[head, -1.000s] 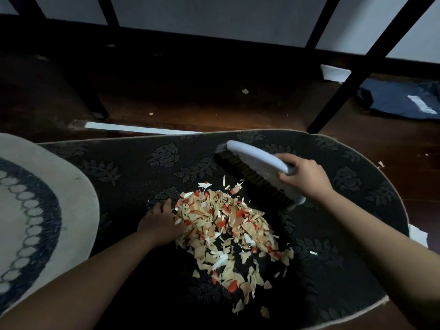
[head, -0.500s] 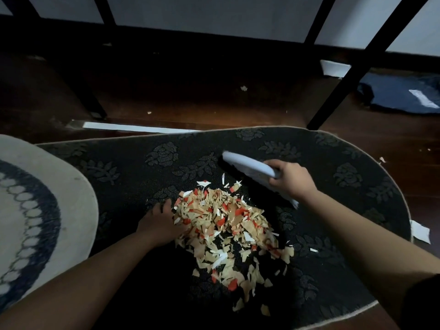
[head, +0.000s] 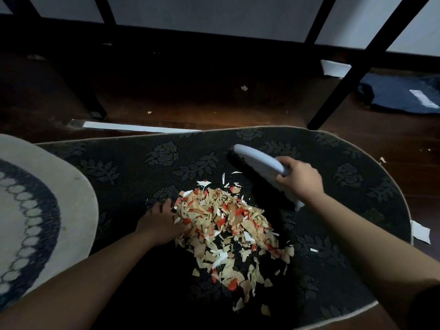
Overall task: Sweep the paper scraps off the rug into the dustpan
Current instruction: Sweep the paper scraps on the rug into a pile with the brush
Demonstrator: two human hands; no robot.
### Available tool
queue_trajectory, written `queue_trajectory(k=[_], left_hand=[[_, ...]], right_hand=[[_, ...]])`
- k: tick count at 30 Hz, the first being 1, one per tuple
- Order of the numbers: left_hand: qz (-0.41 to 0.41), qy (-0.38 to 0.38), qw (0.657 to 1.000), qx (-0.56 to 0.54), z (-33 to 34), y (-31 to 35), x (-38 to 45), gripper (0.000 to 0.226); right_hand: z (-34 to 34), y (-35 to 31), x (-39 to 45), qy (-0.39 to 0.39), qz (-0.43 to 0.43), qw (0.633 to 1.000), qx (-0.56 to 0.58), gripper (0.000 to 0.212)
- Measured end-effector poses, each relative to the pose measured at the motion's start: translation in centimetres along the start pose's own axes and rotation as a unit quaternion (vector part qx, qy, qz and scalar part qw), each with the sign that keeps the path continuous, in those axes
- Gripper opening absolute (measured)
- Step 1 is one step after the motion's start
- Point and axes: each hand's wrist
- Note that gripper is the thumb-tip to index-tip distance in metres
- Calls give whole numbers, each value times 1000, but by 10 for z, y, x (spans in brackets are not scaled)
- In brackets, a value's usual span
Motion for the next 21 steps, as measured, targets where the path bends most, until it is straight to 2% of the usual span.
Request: queue_trajectory(k=[5, 11, 15, 21], left_hand=[[-2, -6, 1000, 4, 0, 0, -1, 97], [-1, -7, 1000, 6, 1, -1, -3, 99], [-2, -11, 1000, 2, -1, 0, -3, 98], [-5, -10, 1000, 7, -1, 0, -3, 97]], right_hand=[[18, -26, -11, -67, -107, 992, -24, 42], [-24, -8, -26, -10, -132, 991, -10, 47], [-31, 2, -14, 23, -103, 994, 0, 48], [4, -1, 2, -13, -31, 999, 8, 44]])
Point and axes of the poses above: each hand's wrist, its own x-axis towards the middle knuckle, its own z-axis out of the palm, y = z × x, and after that the axes turned 3 degrees about x, right-handed
